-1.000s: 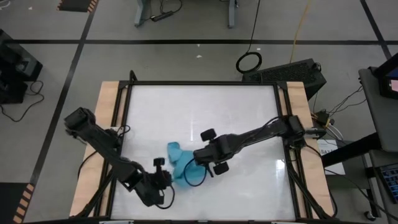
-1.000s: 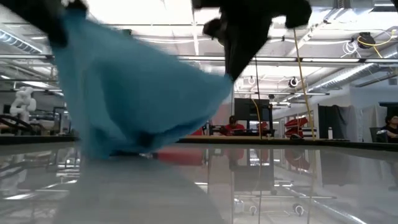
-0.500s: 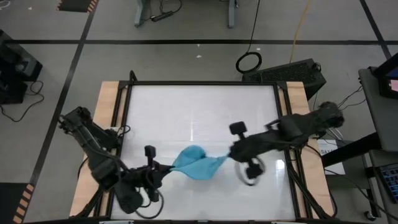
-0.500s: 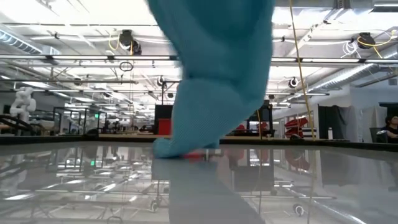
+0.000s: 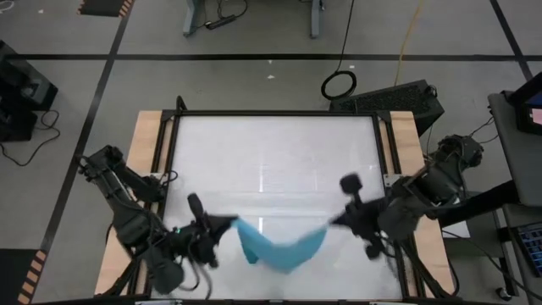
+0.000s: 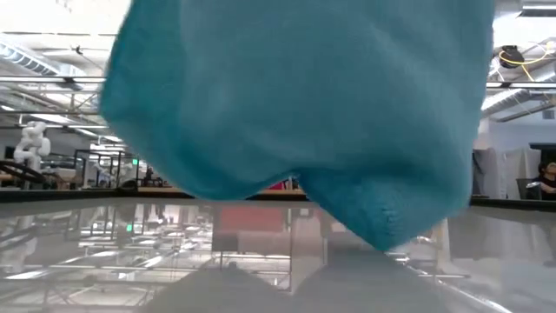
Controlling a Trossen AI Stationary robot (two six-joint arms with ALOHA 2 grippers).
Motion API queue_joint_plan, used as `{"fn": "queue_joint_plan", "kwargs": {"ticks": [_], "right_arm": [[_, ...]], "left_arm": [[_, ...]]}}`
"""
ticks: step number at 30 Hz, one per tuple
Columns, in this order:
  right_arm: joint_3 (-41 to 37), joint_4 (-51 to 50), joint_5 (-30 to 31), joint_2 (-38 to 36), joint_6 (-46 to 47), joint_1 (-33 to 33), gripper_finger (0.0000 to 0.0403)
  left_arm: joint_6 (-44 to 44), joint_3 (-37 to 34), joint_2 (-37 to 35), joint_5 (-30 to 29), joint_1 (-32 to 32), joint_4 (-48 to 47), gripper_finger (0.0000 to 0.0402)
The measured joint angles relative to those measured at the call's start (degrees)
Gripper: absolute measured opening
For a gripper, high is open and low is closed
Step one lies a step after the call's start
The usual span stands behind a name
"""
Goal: Roll towel
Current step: Fold the blue microfiber towel
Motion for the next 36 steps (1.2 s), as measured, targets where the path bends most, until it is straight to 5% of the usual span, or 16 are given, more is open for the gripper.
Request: {"fn": "queue_joint_plan", "kwargs": {"ticks": [5, 10, 16, 20, 24, 28, 36], "right_arm": [[-0.05, -11.86, 14.97, 0.09, 9.45, -5.11, 0.0], [-2.86, -15.33, 14.98, 0.15, 11.42, -11.21, 0.0], [-7.62, -15.29, 19.36, 0.2, 8.13, -14.11, 0.0], [-12.15, -12.19, 8.78, 0.2, 8.62, -12.51, 0.0], [-19.23, -2.04, -8.03, 0.13, 8.78, -11.21, 0.0], [-28.78, 10.88, -20.95, 0.13, 8.27, -10.46, 0.0], [-47.86, 35.34, -26.77, 0.13, 11.51, -10.52, 0.0]], "left_arm": [[-9.37, 0.0, 0.0, -3.85, 7.48, -12.01, 0.0002], [-16.54, 0.0, 1.0, 2.95, 16.3, -18.34, 0.0002], [-10.72, 0.02, 0.96, 2.12, 19.9, -15.24, 0.0001], [-9.42, 0.02, 1.03, 7.99, 17.88, -14.92, 0.0001], [-11.1, -2.27, 1.0, 26.37, 16.39, -13.23, 0.0001], [-14.61, -8.6, 1.0, 38.63, 15.79, -8.04, 0.0001], [-20.37, -27.46, 1.05, 45.01, 15.72, 13.42, 0.0001]]}}
